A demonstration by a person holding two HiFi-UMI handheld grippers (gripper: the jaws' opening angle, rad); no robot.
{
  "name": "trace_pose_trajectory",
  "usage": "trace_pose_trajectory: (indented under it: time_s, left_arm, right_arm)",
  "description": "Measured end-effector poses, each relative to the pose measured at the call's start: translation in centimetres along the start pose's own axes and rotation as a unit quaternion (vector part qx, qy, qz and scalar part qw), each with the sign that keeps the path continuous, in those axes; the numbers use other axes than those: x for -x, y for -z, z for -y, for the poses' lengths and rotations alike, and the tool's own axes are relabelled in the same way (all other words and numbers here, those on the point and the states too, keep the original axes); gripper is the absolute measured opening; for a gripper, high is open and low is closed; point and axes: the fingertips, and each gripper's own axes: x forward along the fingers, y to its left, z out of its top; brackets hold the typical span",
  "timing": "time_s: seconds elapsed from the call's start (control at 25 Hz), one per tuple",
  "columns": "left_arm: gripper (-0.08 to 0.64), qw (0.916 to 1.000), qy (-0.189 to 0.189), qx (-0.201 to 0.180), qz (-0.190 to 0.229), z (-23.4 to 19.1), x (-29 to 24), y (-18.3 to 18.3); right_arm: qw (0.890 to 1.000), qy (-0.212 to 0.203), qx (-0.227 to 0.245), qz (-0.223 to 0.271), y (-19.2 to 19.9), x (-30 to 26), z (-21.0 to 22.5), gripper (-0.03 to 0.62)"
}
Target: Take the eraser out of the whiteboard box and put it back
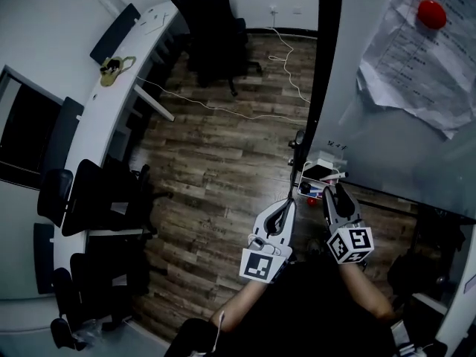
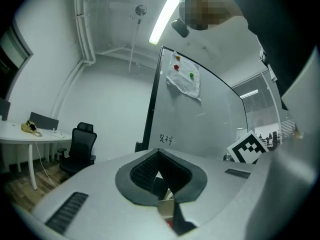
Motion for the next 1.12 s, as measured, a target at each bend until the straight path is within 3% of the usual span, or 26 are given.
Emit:
trace_pose_trajectory:
  time_s: [0.12, 0.56, 0.72, 0.92, 1.12]
  left_arm:
    - [0.006, 1.0000, 0.003, 0.005, -0.004, -1.1, -0.6, 0.1]
    - [0.006, 0.9993, 0.005, 0.032, -0.018, -4.3, -2.4, 1.5]
    - [0.006, 0.9988, -0.001, 0.045, -0.022, -5.2, -2.8, 2.2]
    - [0.006, 0.9991, -0.010, 0.032, -0.026, -6.3, -2.9, 2.4]
    - [0.006, 0.9979, -0.016, 0.059, -0.022, -6.7, -2.2, 2.2]
  right_arm:
    - [1.000, 0.019, -0.009, -0.015, 0.7, -1.5, 0.5, 0.201]
    - [0.995, 0.074, -0.042, -0.054, 2.3, -5.5, 2.9, 0.285]
    - [0.993, 0.082, -0.054, -0.062, 2.8, -6.1, 3.5, 0.298]
    - [0.991, 0.088, -0.067, -0.079, 3.7, -6.8, 3.8, 0.298]
    - [0.987, 0.108, -0.074, -0.096, 4.4, -7.4, 3.9, 0.296]
